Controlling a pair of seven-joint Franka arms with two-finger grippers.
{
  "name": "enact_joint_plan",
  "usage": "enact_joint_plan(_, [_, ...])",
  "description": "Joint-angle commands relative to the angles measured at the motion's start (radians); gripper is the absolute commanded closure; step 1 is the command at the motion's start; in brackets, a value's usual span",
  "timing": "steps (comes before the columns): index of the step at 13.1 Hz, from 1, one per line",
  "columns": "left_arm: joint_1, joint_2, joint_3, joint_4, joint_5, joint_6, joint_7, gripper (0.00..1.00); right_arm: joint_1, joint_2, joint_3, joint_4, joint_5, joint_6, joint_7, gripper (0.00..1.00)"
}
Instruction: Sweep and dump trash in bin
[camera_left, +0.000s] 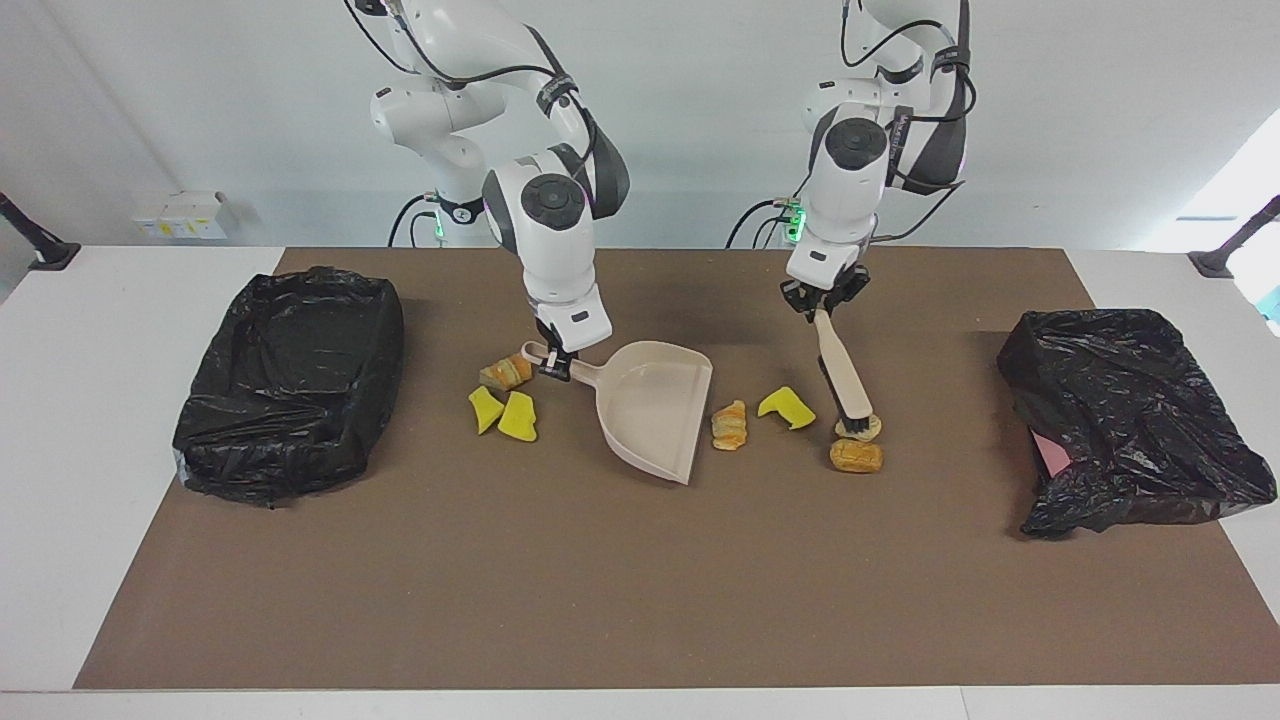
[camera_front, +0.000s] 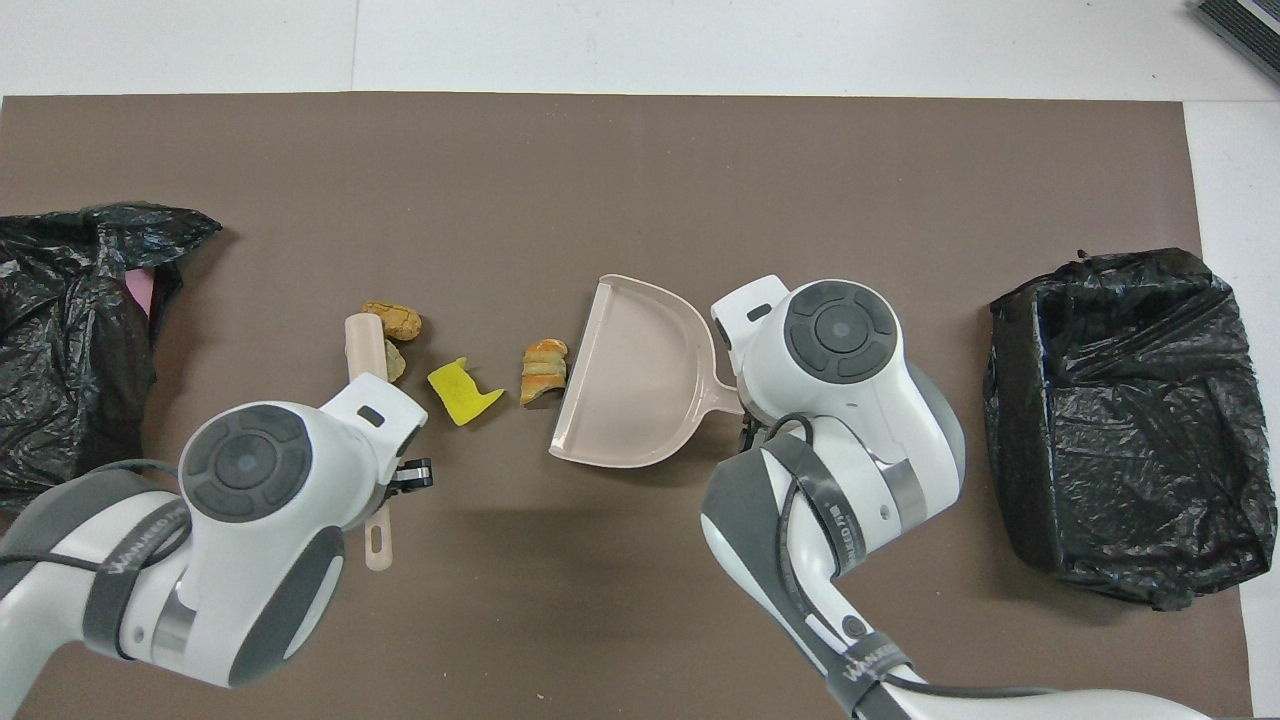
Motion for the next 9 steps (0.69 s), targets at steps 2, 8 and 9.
enact_joint_plan(2, [0.186, 0.034, -0.016, 0.004, 0.026, 0.1, 0.208, 1.0, 0.031, 0.055, 0.005, 0.036, 0.001, 0.018, 0.074, 1.0])
enact_joint_plan(8, [0.244, 0.14, -0.017, -0.016, 0.028, 0.253, 0.325, 1.0, 0.008, 0.033, -0.002, 0.054, -0.091, -0.105, -0.022, 1.0])
enact_joint_plan(9, [0.239, 0.143, -0.019, -0.016, 0.028, 0.255, 0.327, 1.0, 0.003, 0.03, 0.0, 0.05, -0.091, -0.105, -0.03, 1.0])
